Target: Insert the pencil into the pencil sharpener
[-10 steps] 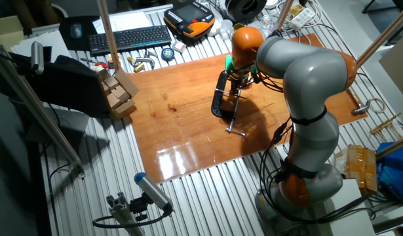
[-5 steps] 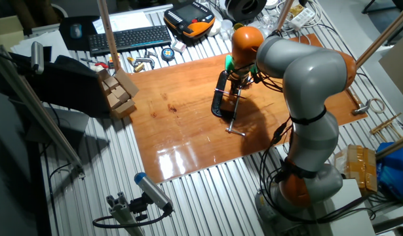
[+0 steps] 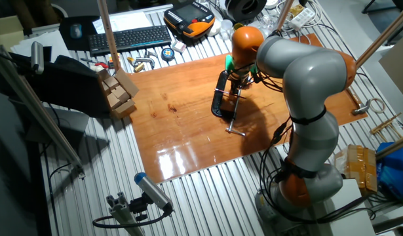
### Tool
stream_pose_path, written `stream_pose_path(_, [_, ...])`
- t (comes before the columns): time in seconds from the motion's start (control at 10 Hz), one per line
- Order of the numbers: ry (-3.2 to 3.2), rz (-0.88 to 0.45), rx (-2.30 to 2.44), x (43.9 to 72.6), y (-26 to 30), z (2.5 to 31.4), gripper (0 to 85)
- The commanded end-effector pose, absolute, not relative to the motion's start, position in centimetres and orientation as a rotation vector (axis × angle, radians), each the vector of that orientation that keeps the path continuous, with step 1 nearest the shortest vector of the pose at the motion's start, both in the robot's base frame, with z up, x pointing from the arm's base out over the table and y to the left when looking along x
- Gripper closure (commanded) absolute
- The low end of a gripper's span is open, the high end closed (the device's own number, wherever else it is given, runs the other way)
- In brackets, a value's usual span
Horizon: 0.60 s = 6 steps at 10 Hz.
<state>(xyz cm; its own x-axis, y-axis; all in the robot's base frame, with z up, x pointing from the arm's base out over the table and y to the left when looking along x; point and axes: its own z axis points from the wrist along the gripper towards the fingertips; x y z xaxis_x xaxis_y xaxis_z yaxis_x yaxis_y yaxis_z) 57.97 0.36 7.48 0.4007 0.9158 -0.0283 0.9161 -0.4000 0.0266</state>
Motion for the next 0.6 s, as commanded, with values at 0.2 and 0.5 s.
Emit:
stream_pose_path(0.2, [1.699,-0.015,2.61,57.99,0.37,7.42,85.0])
stream_pose_path(0.5, [1.706,0.003,2.634,57.99,0.38,7.43,85.0])
